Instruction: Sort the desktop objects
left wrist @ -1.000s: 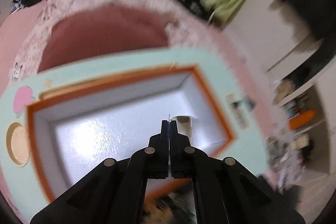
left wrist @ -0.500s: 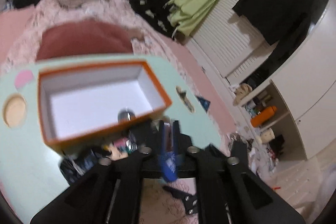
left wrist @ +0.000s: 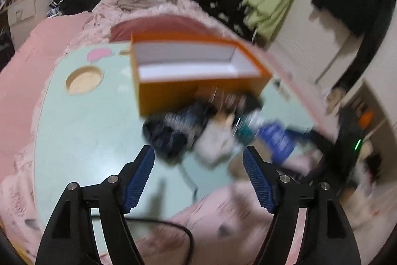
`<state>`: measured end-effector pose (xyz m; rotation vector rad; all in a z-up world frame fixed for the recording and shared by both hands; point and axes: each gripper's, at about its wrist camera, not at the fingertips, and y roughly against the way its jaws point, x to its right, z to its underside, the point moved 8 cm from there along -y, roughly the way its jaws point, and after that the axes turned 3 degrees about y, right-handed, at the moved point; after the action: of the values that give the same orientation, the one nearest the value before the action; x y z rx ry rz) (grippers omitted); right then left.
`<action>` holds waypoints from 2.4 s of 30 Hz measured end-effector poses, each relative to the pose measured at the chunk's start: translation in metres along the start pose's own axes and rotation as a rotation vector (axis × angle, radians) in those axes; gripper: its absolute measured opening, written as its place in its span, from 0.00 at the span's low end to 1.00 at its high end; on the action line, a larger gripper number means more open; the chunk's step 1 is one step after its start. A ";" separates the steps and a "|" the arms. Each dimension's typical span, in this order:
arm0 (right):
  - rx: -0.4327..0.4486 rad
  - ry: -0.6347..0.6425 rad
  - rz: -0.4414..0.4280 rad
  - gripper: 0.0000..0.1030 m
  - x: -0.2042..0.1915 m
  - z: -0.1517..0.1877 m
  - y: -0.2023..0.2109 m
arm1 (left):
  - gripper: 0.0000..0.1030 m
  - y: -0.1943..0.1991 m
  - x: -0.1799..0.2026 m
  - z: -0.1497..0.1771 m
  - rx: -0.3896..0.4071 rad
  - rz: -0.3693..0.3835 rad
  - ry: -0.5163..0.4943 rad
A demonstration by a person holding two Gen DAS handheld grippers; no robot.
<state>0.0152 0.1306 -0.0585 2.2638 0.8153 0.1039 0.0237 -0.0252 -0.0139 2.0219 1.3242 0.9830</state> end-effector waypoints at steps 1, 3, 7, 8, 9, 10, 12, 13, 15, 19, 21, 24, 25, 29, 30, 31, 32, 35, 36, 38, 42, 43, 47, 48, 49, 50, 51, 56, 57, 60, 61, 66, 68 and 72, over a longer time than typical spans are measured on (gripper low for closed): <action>0.000 0.000 0.000 1.00 0.001 0.001 0.000 | 0.72 -0.004 -0.004 0.007 -0.020 -0.017 -0.011; 0.000 -0.001 0.001 1.00 0.001 0.001 0.000 | 0.72 -0.020 -0.007 0.022 -0.075 -0.068 -0.044; 0.000 -0.002 0.001 1.00 0.000 0.000 0.000 | 0.88 -0.043 -0.006 0.027 -0.067 -0.179 -0.120; 0.000 -0.001 0.002 1.00 0.001 0.001 0.000 | 1.00 -0.049 -0.006 0.027 -0.046 -0.217 -0.148; 0.001 -0.002 0.002 1.00 0.000 0.000 0.000 | 1.00 -0.052 -0.008 0.025 -0.028 -0.198 -0.129; 0.001 -0.002 0.003 1.00 0.001 0.000 0.000 | 1.00 -0.053 -0.009 0.022 -0.020 -0.204 -0.125; 0.001 -0.004 0.002 1.00 0.001 0.000 0.000 | 1.00 -0.054 -0.010 0.020 -0.028 -0.210 -0.128; 0.001 -0.003 0.003 1.00 0.001 0.000 0.000 | 1.00 -0.053 -0.010 0.021 -0.019 -0.211 -0.127; 0.001 -0.004 0.003 1.00 0.000 0.000 0.000 | 1.00 -0.052 -0.011 0.021 0.002 -0.210 -0.125; 0.001 -0.004 0.003 1.00 0.001 0.000 0.000 | 1.00 -0.050 -0.013 0.021 0.015 -0.209 -0.124; 0.002 -0.005 0.005 1.00 0.001 0.000 0.000 | 1.00 -0.050 -0.014 0.021 0.015 -0.208 -0.125; 0.001 -0.005 0.006 1.00 0.001 0.000 0.000 | 1.00 -0.050 -0.013 0.020 0.016 -0.208 -0.125; 0.001 -0.006 0.006 1.00 0.001 0.000 0.000 | 1.00 -0.051 -0.013 0.020 0.016 -0.208 -0.125; 0.002 -0.007 0.008 1.00 0.001 0.000 0.000 | 1.00 -0.052 -0.012 0.018 0.017 -0.209 -0.125; 0.002 -0.007 0.007 1.00 0.002 0.000 0.000 | 1.00 -0.052 -0.012 0.018 0.017 -0.209 -0.125; 0.002 -0.008 0.009 1.00 0.001 0.000 0.000 | 1.00 -0.052 -0.012 0.018 0.017 -0.208 -0.126; 0.002 -0.008 0.008 1.00 0.001 0.000 0.000 | 1.00 -0.052 -0.012 0.018 0.017 -0.208 -0.126; 0.004 -0.009 0.010 1.00 0.001 -0.001 0.000 | 1.00 -0.052 -0.012 0.017 0.018 -0.208 -0.126; 0.003 -0.009 0.010 1.00 0.002 0.000 0.000 | 1.00 -0.052 -0.012 0.017 0.018 -0.208 -0.126; 0.003 -0.009 0.010 1.00 0.002 -0.001 0.000 | 1.00 -0.052 -0.012 0.018 0.017 -0.208 -0.126; 0.003 -0.011 0.012 1.00 0.002 0.000 0.000 | 1.00 -0.052 -0.012 0.018 0.017 -0.208 -0.127; 0.002 -0.011 0.013 1.00 0.002 -0.001 0.000 | 1.00 -0.052 -0.012 0.018 0.017 -0.208 -0.127; -0.001 -0.014 0.021 1.00 0.002 0.000 0.003 | 1.00 -0.052 -0.012 0.018 0.018 -0.207 -0.127; -0.002 -0.015 0.023 1.00 0.003 0.000 0.003 | 1.00 -0.052 -0.012 0.018 0.018 -0.207 -0.127; -0.006 -0.018 0.027 1.00 0.003 0.001 0.004 | 1.00 -0.052 -0.012 0.018 0.018 -0.207 -0.127; -0.011 -0.022 0.031 1.00 0.004 0.001 0.005 | 1.00 -0.052 -0.012 0.017 0.018 -0.207 -0.127; -0.020 -0.032 0.030 1.00 0.006 0.002 0.005 | 1.00 -0.052 -0.012 0.018 0.018 -0.206 -0.127; 0.012 -0.061 0.020 1.00 0.017 -0.011 0.031 | 1.00 -0.052 -0.013 0.018 0.018 -0.206 -0.128; 0.026 -0.061 0.026 1.00 0.020 -0.018 0.037 | 1.00 -0.052 -0.013 0.018 0.018 -0.206 -0.128; 0.093 -0.071 0.080 1.00 0.038 -0.063 0.056 | 1.00 -0.052 -0.013 0.018 0.018 -0.205 -0.129; 0.094 -0.084 0.094 1.00 0.044 -0.079 0.056 | 1.00 -0.052 -0.013 0.018 0.019 -0.204 -0.130; 0.019 -0.165 0.119 1.00 0.056 -0.134 0.018 | 1.00 -0.052 -0.013 0.017 0.020 -0.203 -0.130; -0.031 -0.202 0.128 1.00 0.055 -0.143 -0.006 | 1.00 -0.051 -0.013 0.015 0.022 -0.203 -0.130; -0.126 -0.196 0.186 1.00 0.047 -0.139 -0.037 | 1.00 -0.050 -0.011 0.014 0.027 -0.201 -0.129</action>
<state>-0.0081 0.2627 0.0130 2.1851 0.4824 0.0181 0.0048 -0.0172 -0.0628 1.8938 1.4437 0.7351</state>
